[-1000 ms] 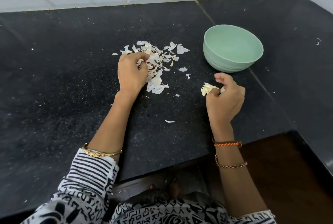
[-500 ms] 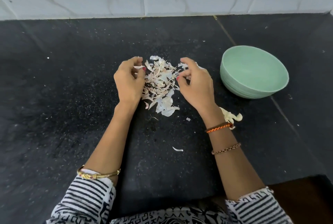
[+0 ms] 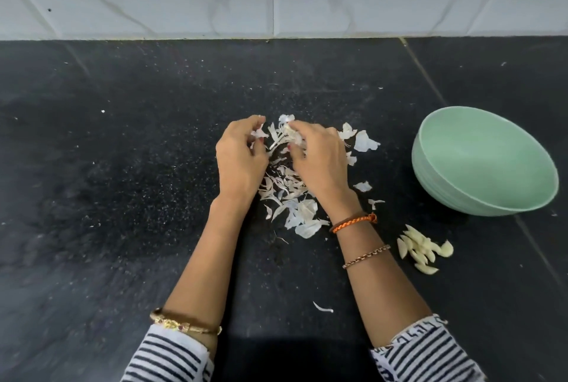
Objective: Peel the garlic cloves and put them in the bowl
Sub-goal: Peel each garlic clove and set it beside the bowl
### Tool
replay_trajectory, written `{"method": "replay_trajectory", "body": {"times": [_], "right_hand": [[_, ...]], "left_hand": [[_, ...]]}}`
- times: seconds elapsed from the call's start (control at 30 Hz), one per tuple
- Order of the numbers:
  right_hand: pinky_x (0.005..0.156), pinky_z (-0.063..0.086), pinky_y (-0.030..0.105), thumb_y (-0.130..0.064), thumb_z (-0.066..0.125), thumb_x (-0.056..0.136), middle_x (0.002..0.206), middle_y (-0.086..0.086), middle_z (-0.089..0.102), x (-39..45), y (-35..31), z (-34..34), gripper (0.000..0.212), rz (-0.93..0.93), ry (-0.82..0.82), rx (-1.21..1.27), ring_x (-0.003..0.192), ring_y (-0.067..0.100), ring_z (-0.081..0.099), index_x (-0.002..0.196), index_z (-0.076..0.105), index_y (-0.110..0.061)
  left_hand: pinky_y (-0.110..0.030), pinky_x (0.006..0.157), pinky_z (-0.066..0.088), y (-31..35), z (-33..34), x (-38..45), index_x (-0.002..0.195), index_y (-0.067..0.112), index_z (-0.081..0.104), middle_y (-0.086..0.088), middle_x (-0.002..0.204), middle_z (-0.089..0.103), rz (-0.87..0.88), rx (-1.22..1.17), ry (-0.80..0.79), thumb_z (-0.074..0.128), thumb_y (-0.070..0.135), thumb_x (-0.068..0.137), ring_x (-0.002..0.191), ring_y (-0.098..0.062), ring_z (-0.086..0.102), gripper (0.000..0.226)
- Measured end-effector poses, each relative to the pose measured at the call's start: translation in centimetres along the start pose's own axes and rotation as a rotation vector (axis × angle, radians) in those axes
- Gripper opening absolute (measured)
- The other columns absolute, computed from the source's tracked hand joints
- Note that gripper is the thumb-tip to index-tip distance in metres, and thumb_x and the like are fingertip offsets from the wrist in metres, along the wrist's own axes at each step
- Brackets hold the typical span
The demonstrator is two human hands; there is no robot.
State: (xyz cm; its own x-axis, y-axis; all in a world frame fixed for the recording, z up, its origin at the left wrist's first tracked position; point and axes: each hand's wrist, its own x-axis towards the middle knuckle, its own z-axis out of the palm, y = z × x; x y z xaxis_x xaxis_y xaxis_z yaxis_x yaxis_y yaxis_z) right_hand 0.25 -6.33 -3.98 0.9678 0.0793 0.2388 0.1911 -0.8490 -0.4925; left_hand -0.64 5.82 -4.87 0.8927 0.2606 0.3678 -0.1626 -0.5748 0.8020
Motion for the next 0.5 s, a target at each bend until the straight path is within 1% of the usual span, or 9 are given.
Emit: {"method": "replay_trajectory", "body": {"times": [0.07,0.1,0.17,0.2,0.23,0.3,0.33,0.4,0.5], "right_hand": [[0.089,0.043,0.031,-0.012,0.054,0.092,0.115,0.006,0.062,0.4,0.4,-0.1,0.034,0.053,0.053,0.062,0.106,0.022,0.054,0.126,0.055,-0.016],[0.089,0.046,0.031,-0.009,0.054,0.092,0.115,0.006,0.062,0.5,0.7,-0.1,0.034,0.076,0.077,0.093,0.105,0.022,0.056,0.126,0.055,-0.014],[0.089,0.049,0.029,-0.002,0.054,0.090,0.115,0.008,0.063,0.8,1.4,-0.2,0.036,0.105,0.133,0.172,0.101,0.020,0.060,0.125,0.056,-0.011],[0.088,0.050,0.028,0.001,0.055,0.088,0.115,0.009,0.064,0.9,1.6,-0.2,0.036,0.113,0.172,0.216,0.099,0.019,0.062,0.123,0.057,-0.009],[0.088,0.051,0.028,0.005,0.055,0.087,0.113,0.010,0.064,0.9,1.8,-0.3,0.036,0.115,0.220,0.256,0.098,0.019,0.063,0.121,0.058,-0.007],[0.089,0.051,0.027,0.010,0.053,0.086,0.111,0.012,0.065,0.9,1.9,-0.3,0.036,0.126,0.309,0.307,0.099,0.020,0.063,0.118,0.060,-0.004],[0.089,0.048,0.022,0.011,0.053,0.085,0.111,0.012,0.064,0.9,1.9,-0.3,0.035,0.135,0.334,0.307,0.101,0.020,0.062,0.117,0.061,-0.003],[0.088,0.043,0.015,0.012,0.054,0.084,0.112,0.013,0.063,0.9,1.9,-0.2,0.036,0.137,0.356,0.292,0.101,0.019,0.061,0.115,0.062,-0.003],[0.083,0.049,0.016,0.014,0.060,0.080,0.110,0.013,0.062,1.0,2.0,-0.2,0.036,0.153,0.387,0.359,0.092,0.011,0.058,0.112,0.064,-0.003]], "left_hand": [[-0.035,0.081,0.049,0.0,0.2,0.2,0.116,0.007,0.062,-0.012,0.113,0.060,0.071,0.036,-0.049,0.053,-0.011,0.080,0.091,-0.026,0.057,0.041],[-0.034,0.084,0.047,-0.2,0.4,0.3,0.116,0.007,0.062,-0.012,0.115,0.059,0.090,0.070,-0.081,0.055,-0.010,0.079,0.098,-0.029,0.055,0.041],[-0.018,0.088,0.032,-0.5,0.6,0.5,0.115,0.009,0.064,-0.010,0.117,0.059,0.121,0.148,-0.130,0.061,-0.003,0.081,0.104,-0.029,0.049,0.037],[-0.013,0.086,0.026,-0.6,0.8,0.5,0.113,0.010,0.065,-0.009,0.116,0.060,0.150,0.182,-0.145,0.064,0.001,0.081,0.103,-0.029,0.048,0.033],[-0.015,0.086,0.026,-0.7,0.9,0.5,0.110,0.011,0.067,-0.008,0.113,0.062,0.176,0.208,-0.160,0.066,0.004,0.081,0.100,-0.030,0.048,0.029],[-0.031,0.080,0.038,-0.8,1.0,0.3,0.100,0.010,0.071,-0.007,0.103,0.066,0.209,0.248,-0.168,0.068,0.005,0.079,0.093,-0.034,0.049,0.022],[-0.037,0.075,0.042,-0.9,1.1,0.2,0.094,0.010,0.072,-0.007,0.098,0.068,0.212,0.269,-0.149,0.068,0.004,0.078,0.090,-0.035,0.049,0.017],[-0.038,0.070,0.041,-1.0,1.0,0.2,0.087,0.008,0.073,-0.009,0.089,0.069,0.185,0.304,-0.108,0.069,0.003,0.078,0.086,-0.037,0.050,0.012],[-0.037,0.070,0.038,-1.1,0.8,0.3,0.089,0.008,0.073,-0.011,0.087,0.069,0.137,0.305,-0.075,0.067,0.001,0.078,0.085,-0.037,0.050,0.014]]}}
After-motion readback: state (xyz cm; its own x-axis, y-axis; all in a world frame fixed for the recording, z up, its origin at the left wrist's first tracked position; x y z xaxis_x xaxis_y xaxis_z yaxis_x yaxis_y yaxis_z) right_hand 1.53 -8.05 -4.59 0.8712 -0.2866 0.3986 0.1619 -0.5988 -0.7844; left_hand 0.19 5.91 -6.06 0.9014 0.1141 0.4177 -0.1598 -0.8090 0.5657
